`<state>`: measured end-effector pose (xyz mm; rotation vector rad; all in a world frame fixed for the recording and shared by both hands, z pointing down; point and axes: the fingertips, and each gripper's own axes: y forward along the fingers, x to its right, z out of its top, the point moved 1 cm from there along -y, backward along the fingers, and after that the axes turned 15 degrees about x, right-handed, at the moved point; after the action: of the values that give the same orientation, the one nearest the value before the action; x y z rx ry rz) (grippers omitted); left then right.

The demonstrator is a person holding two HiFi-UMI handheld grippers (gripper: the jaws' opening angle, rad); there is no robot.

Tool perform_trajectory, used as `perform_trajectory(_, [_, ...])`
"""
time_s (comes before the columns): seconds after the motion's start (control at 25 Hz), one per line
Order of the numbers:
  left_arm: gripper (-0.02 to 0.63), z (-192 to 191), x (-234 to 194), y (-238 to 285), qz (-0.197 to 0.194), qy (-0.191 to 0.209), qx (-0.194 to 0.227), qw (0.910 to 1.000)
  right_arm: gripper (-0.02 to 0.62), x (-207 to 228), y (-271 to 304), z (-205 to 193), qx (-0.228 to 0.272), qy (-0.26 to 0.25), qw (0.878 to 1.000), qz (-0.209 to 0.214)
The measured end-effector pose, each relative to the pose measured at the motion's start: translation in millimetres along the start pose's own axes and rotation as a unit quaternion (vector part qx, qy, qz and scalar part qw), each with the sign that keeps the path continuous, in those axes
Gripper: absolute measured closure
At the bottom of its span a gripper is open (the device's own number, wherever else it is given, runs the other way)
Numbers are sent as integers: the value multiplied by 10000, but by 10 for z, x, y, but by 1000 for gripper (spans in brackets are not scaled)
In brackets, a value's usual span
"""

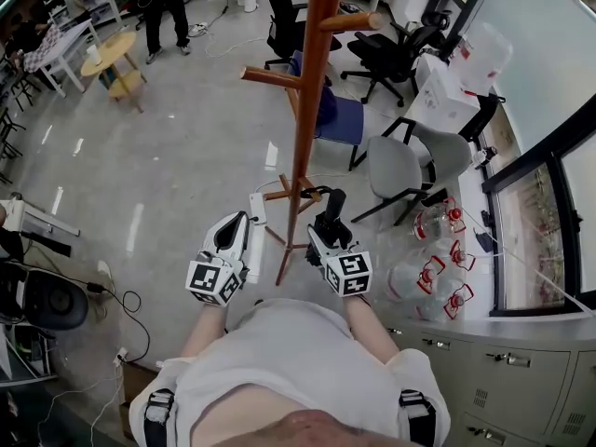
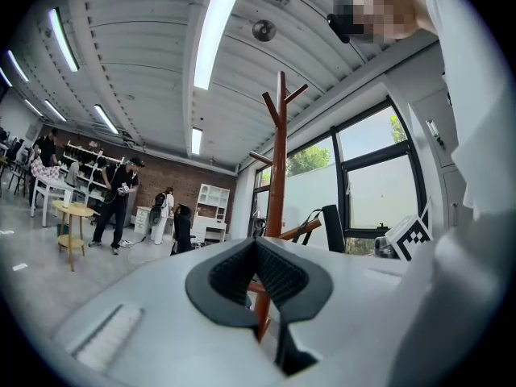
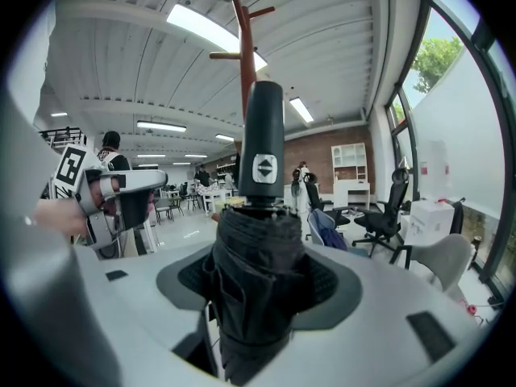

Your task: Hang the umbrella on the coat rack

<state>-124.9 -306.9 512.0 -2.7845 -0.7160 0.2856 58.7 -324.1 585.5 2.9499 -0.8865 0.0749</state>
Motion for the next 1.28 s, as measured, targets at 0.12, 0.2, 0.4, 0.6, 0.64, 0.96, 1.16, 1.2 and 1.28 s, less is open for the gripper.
perform_trajectory(0.12, [597,-19,12,19,-36,-5,-23,10000,333,-5,10,-115,-120,25,9999,1])
perform_trajectory(0.2, [597,-14,16,30,-53,-4,-41,10000,333,-24,18,-172,-208,42,9998,9])
perform_trajectory(0.4, [597,-37,47,15,-59,22,-81,9999,333,-95,16,-364,-490,83,9986,161])
perform_trajectory(0.6, [597,-32,61,-23,-53,1,-89,9999,333,-178,34,-577,-812,53,9964,238])
perform_trajectory(0.64, [597,-31,71,-31,-51,1,-87,9999,333,-183,36,-617,-859,41,9960,245])
perform_trajectory(0.96, [597,-55,49,-92,-18,-24,-95,10000,333,-166,225,-985,-1261,8,9917,232])
perform_trajectory(1.16, [597,-48,41,-129,16,-32,-109,9999,331,-179,338,-1240,-1652,12,9857,344])
perform_trajectory(1.2, [597,-51,40,-137,21,-33,-114,9999,333,-196,358,-1296,-1760,-14,9835,431])
perform_trajectory(1.28, [597,-58,35,-150,27,-31,-130,9999,331,-239,401,-1404,-1994,-99,9779,620])
